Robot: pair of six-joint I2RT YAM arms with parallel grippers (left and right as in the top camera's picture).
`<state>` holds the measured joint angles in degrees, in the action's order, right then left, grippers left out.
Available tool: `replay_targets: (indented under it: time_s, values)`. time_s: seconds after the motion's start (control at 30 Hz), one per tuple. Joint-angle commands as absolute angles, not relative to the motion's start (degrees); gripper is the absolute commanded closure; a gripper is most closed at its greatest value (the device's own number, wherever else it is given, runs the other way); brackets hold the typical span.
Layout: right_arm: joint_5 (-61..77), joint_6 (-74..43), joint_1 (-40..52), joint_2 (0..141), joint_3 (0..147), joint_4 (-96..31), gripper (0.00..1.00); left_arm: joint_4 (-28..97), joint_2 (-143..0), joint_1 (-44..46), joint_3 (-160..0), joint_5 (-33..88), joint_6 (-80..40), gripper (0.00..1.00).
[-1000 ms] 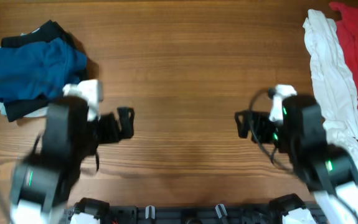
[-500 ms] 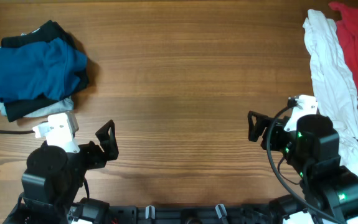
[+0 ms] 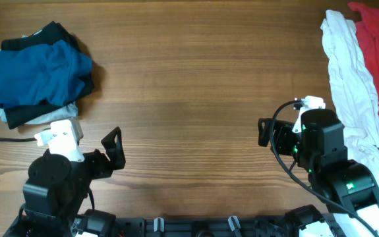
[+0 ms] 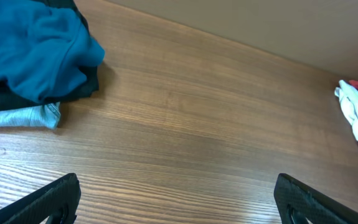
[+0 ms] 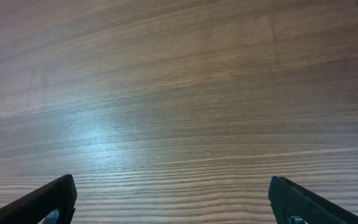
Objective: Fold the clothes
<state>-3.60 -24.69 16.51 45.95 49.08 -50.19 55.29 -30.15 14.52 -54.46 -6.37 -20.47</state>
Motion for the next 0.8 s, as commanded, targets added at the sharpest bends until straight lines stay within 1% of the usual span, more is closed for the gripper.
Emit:
replay_targets:
  time_s: [0.0, 0.13, 0.3, 0.37, 0.57, 0.77]
  values:
    - [-5.72, -21.08, 15.79, 42.78, 46.89, -47.00, 0.00, 55.35, -30.00, 14.74, -53.95, -7.57, -21.08, 0.00]
    - [-1.23, -13.39, 12.58, 36.05, 38.81, -36.82, 0.01, 55.35, -30.00, 14.74, -53.95, -7.57, -21.08, 0.00]
    - [4.45, -9.98, 7.88, 25.56, 26.76, -24.34, 0.00, 55.35, -30.00, 14.74, -53.95, -7.57, -21.08, 0.00]
    - [4.82, -9.50, 6.83, 21.69, 23.46, -21.47, 0.00, 55.35, -30.00, 14.74, -53.95, -7.57, -21.08, 0.00]
    - [5.23, -5.80, 3.79, 11.38, 17.98, -18.50, 0.00, 55.35, -30.00, 14.74, -53.95, -7.57, -21.08, 0.00]
    - [5.23, -1.10, 2.17, 5.41, 15.18, -15.03, 0.00, 55.35, -30.00, 14.74, -53.95, -7.57, -21.08, 0.00]
